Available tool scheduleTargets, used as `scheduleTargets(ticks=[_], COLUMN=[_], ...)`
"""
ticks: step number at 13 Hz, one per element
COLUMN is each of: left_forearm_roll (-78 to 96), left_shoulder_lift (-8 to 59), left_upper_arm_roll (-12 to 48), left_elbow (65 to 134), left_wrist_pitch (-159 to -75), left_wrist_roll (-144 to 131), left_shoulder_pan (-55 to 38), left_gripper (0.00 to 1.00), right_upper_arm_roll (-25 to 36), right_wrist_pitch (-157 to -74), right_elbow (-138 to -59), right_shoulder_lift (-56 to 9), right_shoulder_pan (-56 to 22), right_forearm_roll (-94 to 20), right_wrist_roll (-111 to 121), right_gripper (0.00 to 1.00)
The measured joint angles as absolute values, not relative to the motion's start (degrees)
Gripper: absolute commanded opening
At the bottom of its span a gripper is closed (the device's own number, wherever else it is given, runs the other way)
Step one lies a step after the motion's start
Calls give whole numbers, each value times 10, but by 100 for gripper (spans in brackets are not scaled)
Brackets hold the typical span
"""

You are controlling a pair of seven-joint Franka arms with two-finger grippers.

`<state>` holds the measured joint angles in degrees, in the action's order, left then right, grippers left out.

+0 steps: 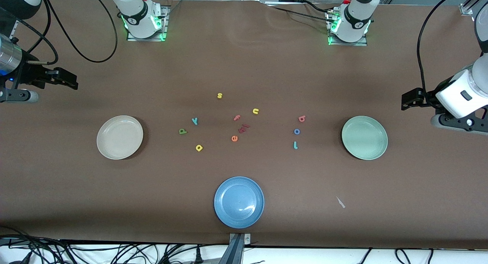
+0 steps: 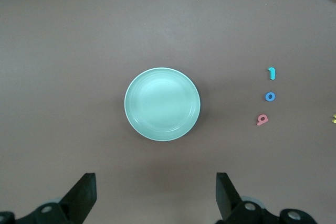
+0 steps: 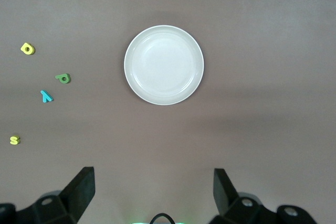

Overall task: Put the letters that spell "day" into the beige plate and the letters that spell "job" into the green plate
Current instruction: 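Reach the left gripper to the pink letter while the right gripper reaches letters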

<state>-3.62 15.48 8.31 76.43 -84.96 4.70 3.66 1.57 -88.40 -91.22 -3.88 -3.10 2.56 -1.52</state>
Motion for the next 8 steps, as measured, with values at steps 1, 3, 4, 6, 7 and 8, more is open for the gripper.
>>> scheduleTargets(ticks=[1,3,4,6,7,8], left_forearm_roll=[-36,-36,-36,-36,-36,-36], left_shoulder_lift=[159,167,169,170,170,170], left_upper_arm_roll=[83,82,83,83,83,83], left_elbow=[765,765,765,765,765,767], left_wrist_pitch=[-850,-850,-850,-850,-849,-849], left_wrist_roll=[47,47,47,47,47,47], left_shoulder_pan=[37,38,36,32,31,30], left_gripper=[100,100,100,100,100,100], right_upper_arm_roll=[16,15,15,15,14,14], right_wrist_pitch=[-884,-884,-884,-884,-884,-884], right_elbow=[-912,-912,-912,-912,-912,-913], right_shoulder_lift=[-39,-39,-39,-39,-39,-39], right_shoulder_pan=[-31,-31,-31,-31,-31,-31], right_forearm_roll=[26,26,26,26,26,25], right_wrist_roll=[-15,-15,-15,-15,-15,-15], right_gripper=[100,100,100,100,100,100])
